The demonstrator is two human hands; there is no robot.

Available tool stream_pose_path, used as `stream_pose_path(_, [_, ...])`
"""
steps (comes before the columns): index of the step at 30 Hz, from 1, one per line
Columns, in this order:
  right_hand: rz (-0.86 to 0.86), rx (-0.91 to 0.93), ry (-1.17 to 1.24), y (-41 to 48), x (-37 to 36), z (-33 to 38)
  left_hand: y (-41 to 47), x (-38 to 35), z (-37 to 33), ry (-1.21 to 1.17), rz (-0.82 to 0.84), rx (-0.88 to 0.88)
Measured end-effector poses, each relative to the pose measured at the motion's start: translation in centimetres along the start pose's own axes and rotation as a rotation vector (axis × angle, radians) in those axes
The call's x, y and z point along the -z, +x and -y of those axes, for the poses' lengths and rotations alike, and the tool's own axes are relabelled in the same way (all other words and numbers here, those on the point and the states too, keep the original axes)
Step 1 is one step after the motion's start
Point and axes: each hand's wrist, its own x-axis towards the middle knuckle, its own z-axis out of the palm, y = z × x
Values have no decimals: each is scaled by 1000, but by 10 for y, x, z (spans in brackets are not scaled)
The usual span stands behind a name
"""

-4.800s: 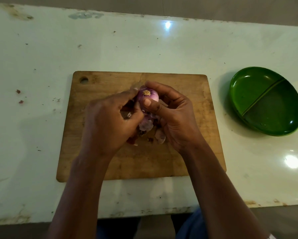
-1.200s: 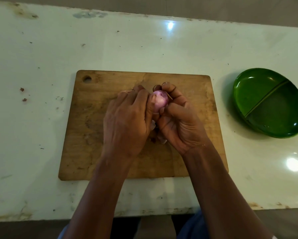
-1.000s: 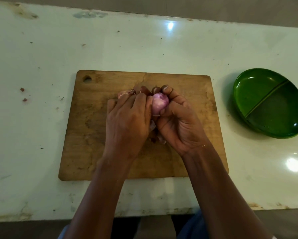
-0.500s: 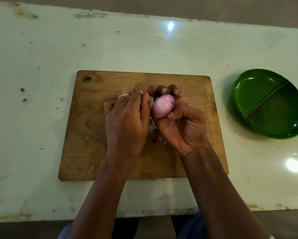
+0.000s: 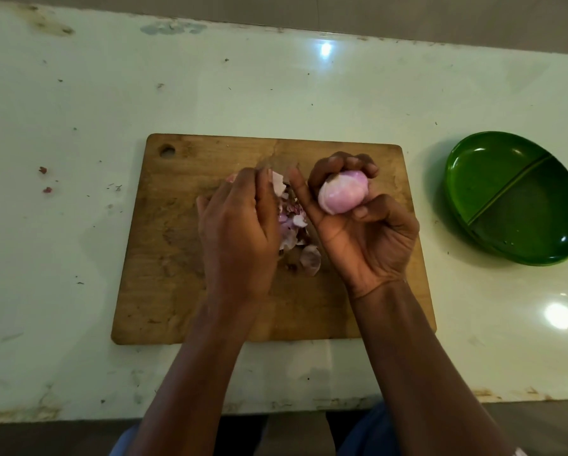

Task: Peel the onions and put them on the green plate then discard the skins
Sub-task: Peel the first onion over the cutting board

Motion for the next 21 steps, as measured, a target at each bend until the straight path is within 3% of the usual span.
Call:
stream_pose_path(5, [-99, 36, -115, 1, -3, -2, 0, -1, -2, -42, 55, -78])
stream_pose_path(15, [-82, -19, -353, 7, 4, -2, 2, 3, -1, -51, 131, -77])
stream_pose_path(21, [-145, 12, -525, 5, -1, -5, 2, 5, 0, -49, 64, -48])
